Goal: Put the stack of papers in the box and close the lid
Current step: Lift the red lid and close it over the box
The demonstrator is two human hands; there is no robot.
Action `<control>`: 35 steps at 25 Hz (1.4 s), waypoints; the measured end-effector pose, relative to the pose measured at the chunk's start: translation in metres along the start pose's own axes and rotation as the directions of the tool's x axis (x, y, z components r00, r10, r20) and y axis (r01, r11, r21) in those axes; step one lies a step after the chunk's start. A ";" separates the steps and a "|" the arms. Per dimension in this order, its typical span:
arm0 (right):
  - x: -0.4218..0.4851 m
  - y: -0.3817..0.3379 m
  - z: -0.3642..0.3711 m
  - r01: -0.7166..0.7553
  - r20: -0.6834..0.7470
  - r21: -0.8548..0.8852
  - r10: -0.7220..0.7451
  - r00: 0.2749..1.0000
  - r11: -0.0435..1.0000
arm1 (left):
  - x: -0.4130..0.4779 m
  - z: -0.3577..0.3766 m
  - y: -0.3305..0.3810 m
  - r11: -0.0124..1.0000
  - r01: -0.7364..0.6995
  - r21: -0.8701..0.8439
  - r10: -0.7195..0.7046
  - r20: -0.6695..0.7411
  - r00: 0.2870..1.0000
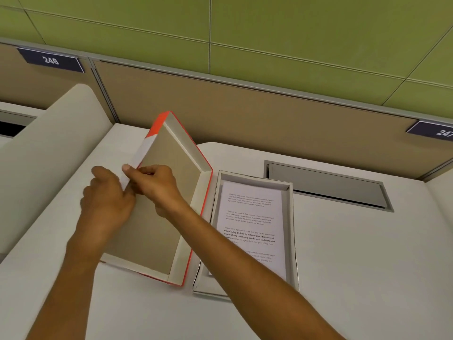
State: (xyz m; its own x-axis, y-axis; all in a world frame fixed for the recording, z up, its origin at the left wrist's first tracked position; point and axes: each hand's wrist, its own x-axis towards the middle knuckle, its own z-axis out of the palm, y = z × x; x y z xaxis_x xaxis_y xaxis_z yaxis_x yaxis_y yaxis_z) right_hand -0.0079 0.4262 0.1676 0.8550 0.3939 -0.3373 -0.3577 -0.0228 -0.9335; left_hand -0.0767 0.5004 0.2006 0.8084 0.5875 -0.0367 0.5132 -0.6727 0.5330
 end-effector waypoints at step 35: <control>-0.134 0.103 -0.317 -0.114 -0.608 -0.341 -0.126 0.784 0.933 | -0.027 0.194 0.007 0.830 0.142 -0.539 0.184 0.505 0.843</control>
State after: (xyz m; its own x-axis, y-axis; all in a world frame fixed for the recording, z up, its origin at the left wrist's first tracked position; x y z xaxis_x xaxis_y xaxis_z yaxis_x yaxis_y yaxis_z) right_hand -0.0402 0.0794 0.0780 0.9437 -0.2465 -0.2207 -0.3036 -0.3798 -0.8738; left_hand -0.0393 0.3923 0.0419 0.9218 0.1447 -0.3596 0.3850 -0.2327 0.8931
